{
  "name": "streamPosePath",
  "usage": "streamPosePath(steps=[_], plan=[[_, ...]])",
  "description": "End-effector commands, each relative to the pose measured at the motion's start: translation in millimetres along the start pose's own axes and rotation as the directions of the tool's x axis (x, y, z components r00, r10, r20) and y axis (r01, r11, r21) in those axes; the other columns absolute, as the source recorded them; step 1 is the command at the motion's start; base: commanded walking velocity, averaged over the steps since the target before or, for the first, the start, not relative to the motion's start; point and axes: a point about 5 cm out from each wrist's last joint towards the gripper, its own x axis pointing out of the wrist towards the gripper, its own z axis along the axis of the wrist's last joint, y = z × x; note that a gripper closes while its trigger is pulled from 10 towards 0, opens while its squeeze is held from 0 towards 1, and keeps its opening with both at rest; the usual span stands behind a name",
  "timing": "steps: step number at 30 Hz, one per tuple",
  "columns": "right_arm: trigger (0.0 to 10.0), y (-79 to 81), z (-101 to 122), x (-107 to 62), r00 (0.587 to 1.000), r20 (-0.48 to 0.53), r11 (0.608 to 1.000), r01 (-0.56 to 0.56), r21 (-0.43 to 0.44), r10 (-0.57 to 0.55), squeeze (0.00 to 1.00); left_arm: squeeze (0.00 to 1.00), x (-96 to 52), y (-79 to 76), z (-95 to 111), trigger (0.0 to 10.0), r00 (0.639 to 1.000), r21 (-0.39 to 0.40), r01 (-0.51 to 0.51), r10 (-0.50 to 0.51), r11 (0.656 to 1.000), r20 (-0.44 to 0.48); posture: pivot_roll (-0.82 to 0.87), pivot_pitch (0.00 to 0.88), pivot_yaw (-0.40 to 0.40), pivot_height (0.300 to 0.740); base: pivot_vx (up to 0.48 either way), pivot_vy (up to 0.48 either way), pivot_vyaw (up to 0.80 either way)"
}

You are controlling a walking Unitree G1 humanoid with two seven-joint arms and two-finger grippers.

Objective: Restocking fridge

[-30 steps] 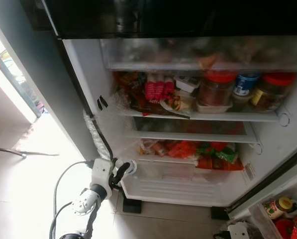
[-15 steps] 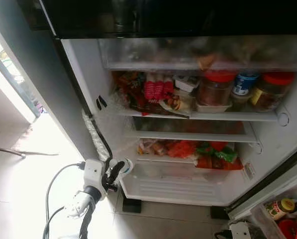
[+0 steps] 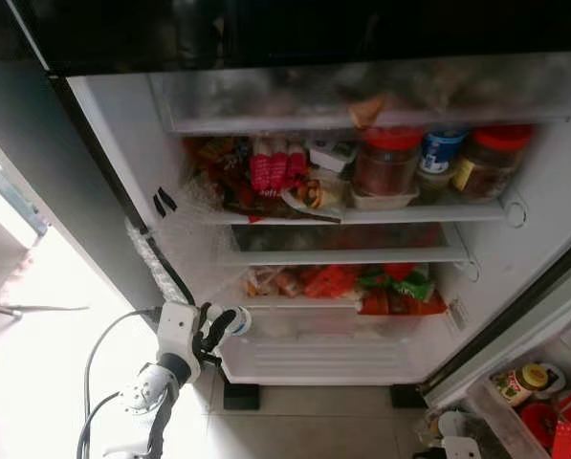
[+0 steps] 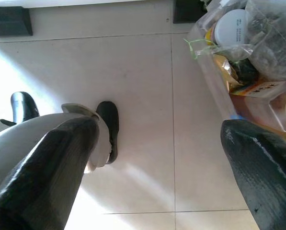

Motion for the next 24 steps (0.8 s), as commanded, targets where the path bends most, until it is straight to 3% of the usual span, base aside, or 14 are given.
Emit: streamPosePath(steps=[1, 12, 17, 24], plan=[[10.0, 1.1, -7.4, -0.8, 1.000, -0.026, 1.000, -0.001, 0.000, 0.001, 0.00, 0.00, -2.3, 6.7, 4.3, 10.0, 0.999, 0.025, -0.031, 0.031, 0.999, 0.013, -0.04, 0.043, 0.042, 0.740, 0.000, 0.000, 0.00], [10.0, 1.1, -7.2, -0.8, 1.000, -0.022, 1.000, 0.001, 0.015, 0.000, 0.00, 0.00, -2.6, 10.9, 6.1, 10.0, 0.999, 0.035, -0.048, 0.048, 0.998, 0.004, -0.02, 0.062, 0.039, 0.740, 0.000, -0.381, 0.00], [10.0, 1.2, -6.5, -0.8, 1.000, -0.020, 1.000, -0.004, 0.016, 0.004, 0.00, 0.00, -1.0, 10.8, 6.0, 10.0, 0.999, 0.040, -0.050, 0.050, 0.998, -0.004, -0.02, 0.069, 0.036, 0.740, 0.000, -0.383, -0.60], [10.0, 1.1, -5.3, -0.6, 1.000, -0.016, 1.000, -0.004, 0.009, 0.005, 0.00, 0.00, 0.3, 12.2, 8.6, 10.0, 0.997, 0.042, -0.077, 0.077, 0.996, 0.006, -0.02, 0.074, 0.037, 0.740, 0.000, 0.000, 0.00]])
